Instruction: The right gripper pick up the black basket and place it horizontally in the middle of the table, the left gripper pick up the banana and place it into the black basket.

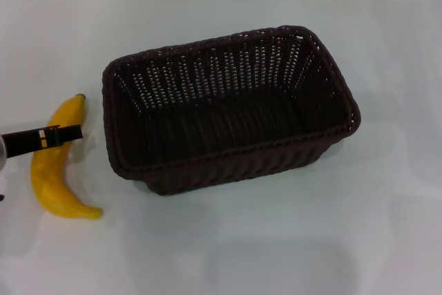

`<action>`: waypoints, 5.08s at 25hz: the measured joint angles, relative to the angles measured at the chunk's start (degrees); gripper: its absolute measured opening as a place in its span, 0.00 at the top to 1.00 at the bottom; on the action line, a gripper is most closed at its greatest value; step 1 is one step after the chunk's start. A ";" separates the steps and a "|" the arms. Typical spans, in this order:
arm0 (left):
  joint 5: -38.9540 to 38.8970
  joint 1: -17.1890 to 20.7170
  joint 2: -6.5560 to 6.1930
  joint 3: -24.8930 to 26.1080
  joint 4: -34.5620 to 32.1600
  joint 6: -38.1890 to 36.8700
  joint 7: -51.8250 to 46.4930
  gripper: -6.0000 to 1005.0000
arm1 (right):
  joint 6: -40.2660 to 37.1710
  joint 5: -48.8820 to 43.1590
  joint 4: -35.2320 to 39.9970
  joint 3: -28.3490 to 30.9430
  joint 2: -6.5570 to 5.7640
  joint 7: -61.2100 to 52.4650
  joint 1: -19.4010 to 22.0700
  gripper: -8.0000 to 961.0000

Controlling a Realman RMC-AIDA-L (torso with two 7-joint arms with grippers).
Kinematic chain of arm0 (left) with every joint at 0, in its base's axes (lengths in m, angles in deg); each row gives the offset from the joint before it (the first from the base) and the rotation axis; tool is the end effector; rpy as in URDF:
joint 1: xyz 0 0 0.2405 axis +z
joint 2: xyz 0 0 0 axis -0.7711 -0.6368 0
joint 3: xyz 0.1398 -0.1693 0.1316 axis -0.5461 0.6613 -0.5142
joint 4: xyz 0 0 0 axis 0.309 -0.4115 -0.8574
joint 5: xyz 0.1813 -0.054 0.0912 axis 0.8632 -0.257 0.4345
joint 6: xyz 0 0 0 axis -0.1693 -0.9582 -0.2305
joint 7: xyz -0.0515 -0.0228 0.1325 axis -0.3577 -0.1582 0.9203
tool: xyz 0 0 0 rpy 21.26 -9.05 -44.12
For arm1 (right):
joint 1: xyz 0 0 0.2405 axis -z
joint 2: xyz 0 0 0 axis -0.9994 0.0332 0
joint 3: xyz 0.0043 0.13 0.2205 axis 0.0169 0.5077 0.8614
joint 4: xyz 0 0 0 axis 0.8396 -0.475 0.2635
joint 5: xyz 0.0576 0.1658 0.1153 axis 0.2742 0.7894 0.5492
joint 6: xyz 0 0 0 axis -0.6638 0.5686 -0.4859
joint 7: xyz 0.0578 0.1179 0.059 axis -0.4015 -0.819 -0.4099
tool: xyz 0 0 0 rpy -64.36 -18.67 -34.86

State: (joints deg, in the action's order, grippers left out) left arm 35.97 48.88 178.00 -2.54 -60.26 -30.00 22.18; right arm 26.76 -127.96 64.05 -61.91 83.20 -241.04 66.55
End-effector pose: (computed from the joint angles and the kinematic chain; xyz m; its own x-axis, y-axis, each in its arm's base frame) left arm -0.2839 0.3055 0.0245 0.3128 0.7801 0.5419 0.8199 0.0663 -0.5686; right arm 0.3289 0.3979 0.0818 0.8468 -0.0029 -0.5320 -0.5247 0.1601 -0.8361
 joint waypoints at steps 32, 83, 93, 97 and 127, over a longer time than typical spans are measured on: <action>-2.20 -3.79 -0.06 1.36 7.42 -2.28 0.34 0.40 | 0.09 -0.06 0.46 0.00 -0.22 0.09 -0.76 0.12; -9.52 -6.37 0.01 -10.96 -5.69 -25.62 18.21 0.50 | 1.42 0.12 0.62 -0.25 0.93 -0.01 0.98 0.12; -12.71 -6.50 0.09 -17.03 -0.62 -32.85 18.30 0.50 | 2.10 -0.04 0.70 -1.00 0.97 -0.01 0.98 0.12; -15.06 -6.52 0.04 -17.56 -0.24 -32.80 18.29 0.50 | 2.10 -0.10 0.86 -1.42 1.03 -0.01 0.98 0.12; -15.34 5.44 -0.03 -18.13 2.27 -62.69 20.02 0.12 | 4.39 0.40 0.01 -1.49 1.32 -0.01 2.38 0.12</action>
State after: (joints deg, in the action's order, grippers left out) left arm 20.63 54.32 177.97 -20.66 -57.99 -92.68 42.20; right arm 31.15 -127.56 64.07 -63.40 84.52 -241.05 68.93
